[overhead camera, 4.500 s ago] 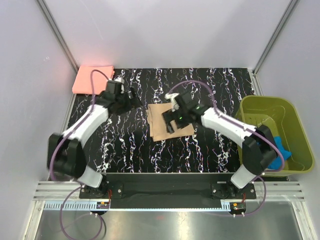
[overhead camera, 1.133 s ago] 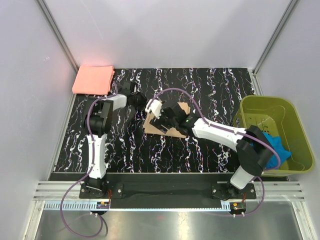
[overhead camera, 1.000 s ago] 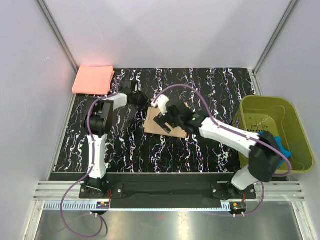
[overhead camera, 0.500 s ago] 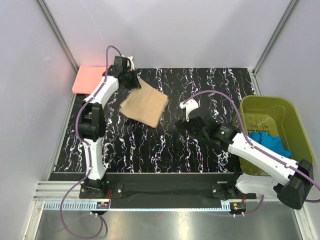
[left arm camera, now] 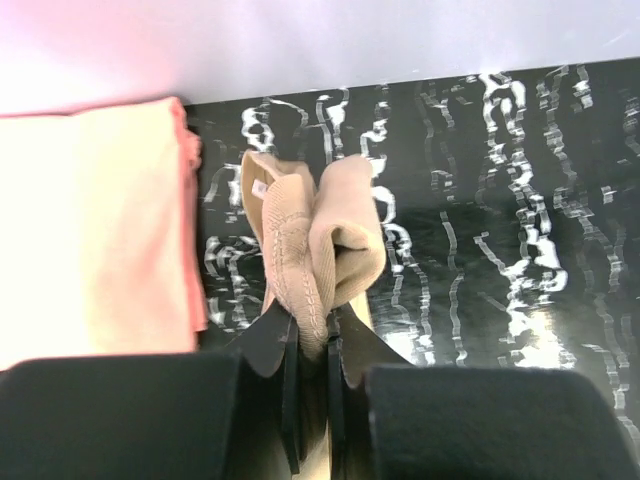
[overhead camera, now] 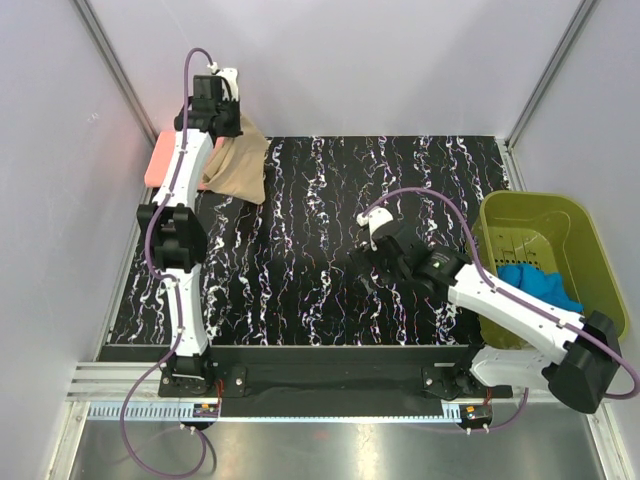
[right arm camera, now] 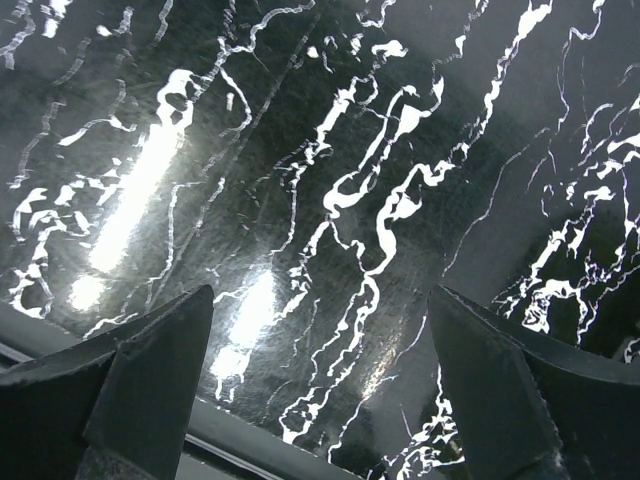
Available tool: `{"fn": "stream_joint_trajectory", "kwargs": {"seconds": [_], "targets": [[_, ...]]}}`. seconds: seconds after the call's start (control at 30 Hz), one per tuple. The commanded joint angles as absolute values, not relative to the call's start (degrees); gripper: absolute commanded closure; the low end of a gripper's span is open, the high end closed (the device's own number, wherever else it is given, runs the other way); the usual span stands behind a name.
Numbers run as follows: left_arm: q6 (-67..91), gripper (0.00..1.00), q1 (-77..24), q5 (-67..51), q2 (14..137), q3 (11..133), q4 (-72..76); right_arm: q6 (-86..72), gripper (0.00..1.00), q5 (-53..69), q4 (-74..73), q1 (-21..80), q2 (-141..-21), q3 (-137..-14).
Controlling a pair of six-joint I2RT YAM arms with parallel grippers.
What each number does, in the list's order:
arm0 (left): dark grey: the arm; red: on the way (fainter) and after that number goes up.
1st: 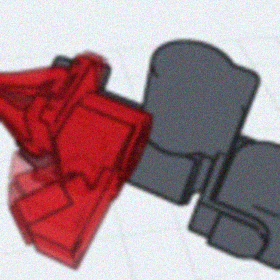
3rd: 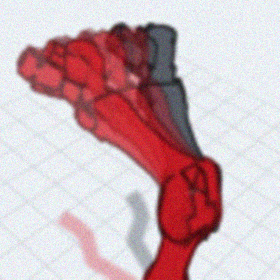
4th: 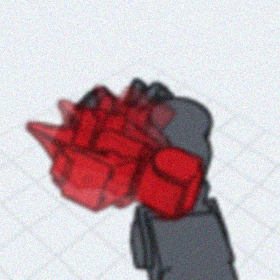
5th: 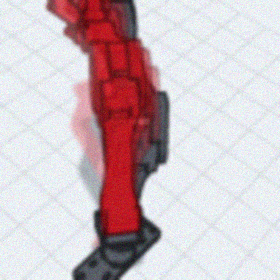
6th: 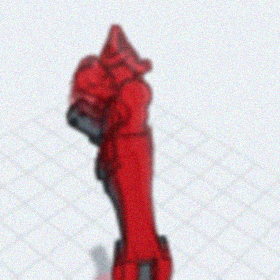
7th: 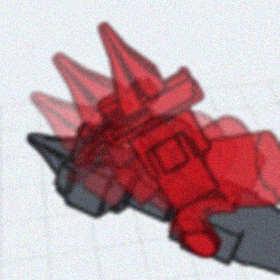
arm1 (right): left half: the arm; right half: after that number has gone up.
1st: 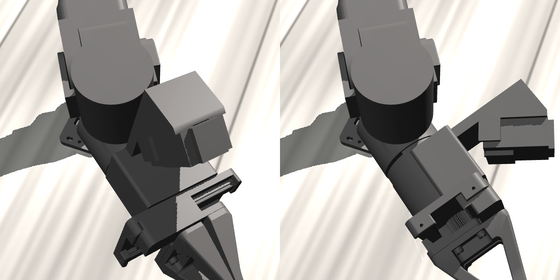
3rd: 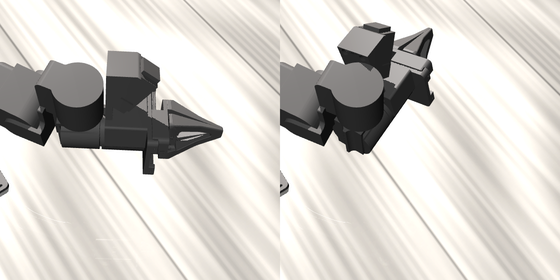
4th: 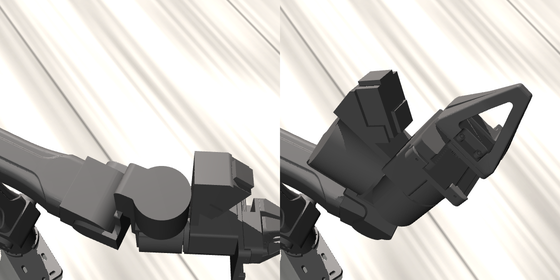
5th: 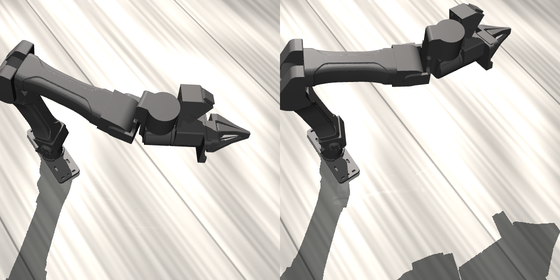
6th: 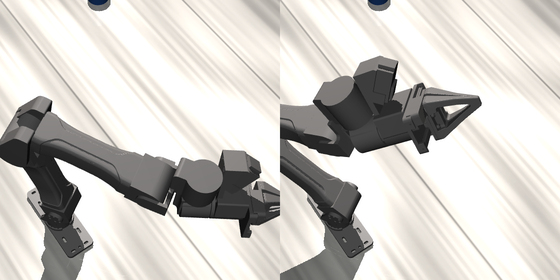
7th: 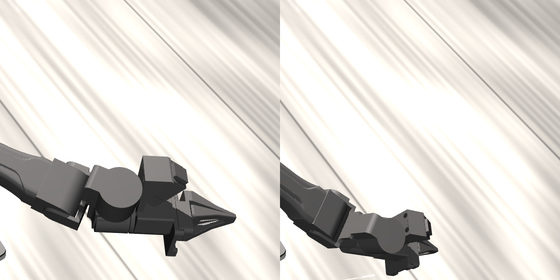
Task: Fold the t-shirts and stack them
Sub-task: Neatly place the folded tshirt to the corner
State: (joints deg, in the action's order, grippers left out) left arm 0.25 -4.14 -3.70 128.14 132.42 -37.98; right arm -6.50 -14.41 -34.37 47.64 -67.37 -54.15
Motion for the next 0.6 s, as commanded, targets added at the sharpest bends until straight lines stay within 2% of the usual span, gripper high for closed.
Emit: {"fn": "stream_joint_trajectory", "kwargs": {"seconds": [0.0, 0.33, 0.57], "targets": [[-5.0, 1.0, -3.08, -0.53, 128.41, 136.58, -37.97, -5.19, 0.05, -15.3, -33.66, 46.15, -69.08, -57.04], [-9.49, 1.0, -1.15, 3.51, 126.22, 138.87, -37.09, -3.43, 0.05, -10.2, -31.56, 42.54, -74.26, -59.06], [-10.37, 1.0, 2.28, 0.35, 123.67, 135.97, -36.21, -2.11, 0.05, -8.35, -29.97, 41.4, -76.64, -60.03]]}}
